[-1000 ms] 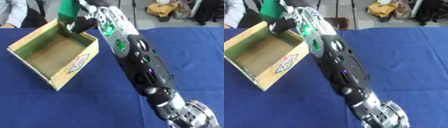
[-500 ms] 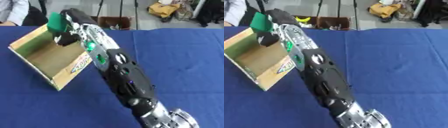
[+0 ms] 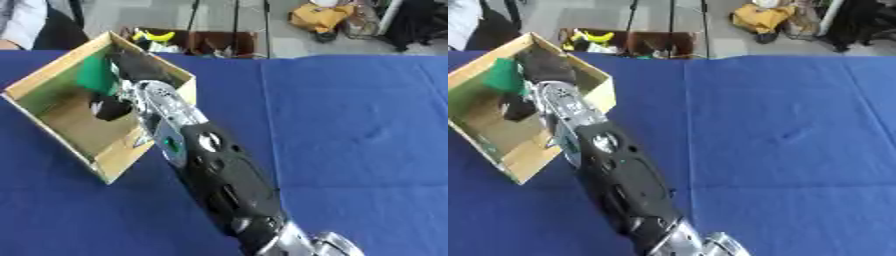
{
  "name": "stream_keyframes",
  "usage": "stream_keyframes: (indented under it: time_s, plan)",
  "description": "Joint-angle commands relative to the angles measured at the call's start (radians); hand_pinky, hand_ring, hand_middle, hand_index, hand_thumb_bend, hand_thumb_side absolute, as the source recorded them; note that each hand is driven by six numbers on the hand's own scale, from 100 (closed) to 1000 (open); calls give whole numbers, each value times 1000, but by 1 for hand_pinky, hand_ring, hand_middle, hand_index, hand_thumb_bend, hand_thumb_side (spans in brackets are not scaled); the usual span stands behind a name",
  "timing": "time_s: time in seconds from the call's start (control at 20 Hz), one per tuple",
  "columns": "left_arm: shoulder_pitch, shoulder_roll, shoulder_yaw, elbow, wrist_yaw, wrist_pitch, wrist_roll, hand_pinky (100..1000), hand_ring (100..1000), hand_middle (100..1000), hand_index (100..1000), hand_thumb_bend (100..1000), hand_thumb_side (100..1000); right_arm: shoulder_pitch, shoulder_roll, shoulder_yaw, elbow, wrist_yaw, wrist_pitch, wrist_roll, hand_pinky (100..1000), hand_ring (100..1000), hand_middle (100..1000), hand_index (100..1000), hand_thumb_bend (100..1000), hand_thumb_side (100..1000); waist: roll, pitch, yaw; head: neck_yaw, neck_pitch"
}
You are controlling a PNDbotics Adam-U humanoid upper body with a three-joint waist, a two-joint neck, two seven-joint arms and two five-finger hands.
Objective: Pick up objects on the table and place them in the box.
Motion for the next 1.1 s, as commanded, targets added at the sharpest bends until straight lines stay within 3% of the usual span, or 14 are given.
stream_keyframes:
  time_s: [0.05, 0.6, 0.8, 1.1]
  plan:
    - [-8, 14, -2, -16, 3, -1, -4, 242, 633, 677, 848, 212, 922, -15, 19, -8, 9, 24, 7, -10, 749, 825, 615, 709, 100, 304, 5, -18, 4, -10, -12]
    - [-16, 13, -4, -17, 4, -2, -8, 242, 633, 677, 848, 213, 922, -2, 42, -37, 69, 55, 40, -55, 749, 835, 646, 734, 100, 310, -1, -10, 21, -14, -23]
    - [-15, 11, -4, -17, 5, -2, -9, 242, 634, 677, 848, 211, 921, 2, 42, -35, 74, 60, 34, -74, 763, 859, 697, 775, 100, 392, -1, -7, 21, -14, -26]
    - [-16, 10, -4, -17, 5, -2, -10, 243, 633, 678, 848, 212, 921, 5, 44, -34, 83, 66, 16, -80, 784, 885, 738, 801, 100, 446, -1, -6, 27, -15, -32]
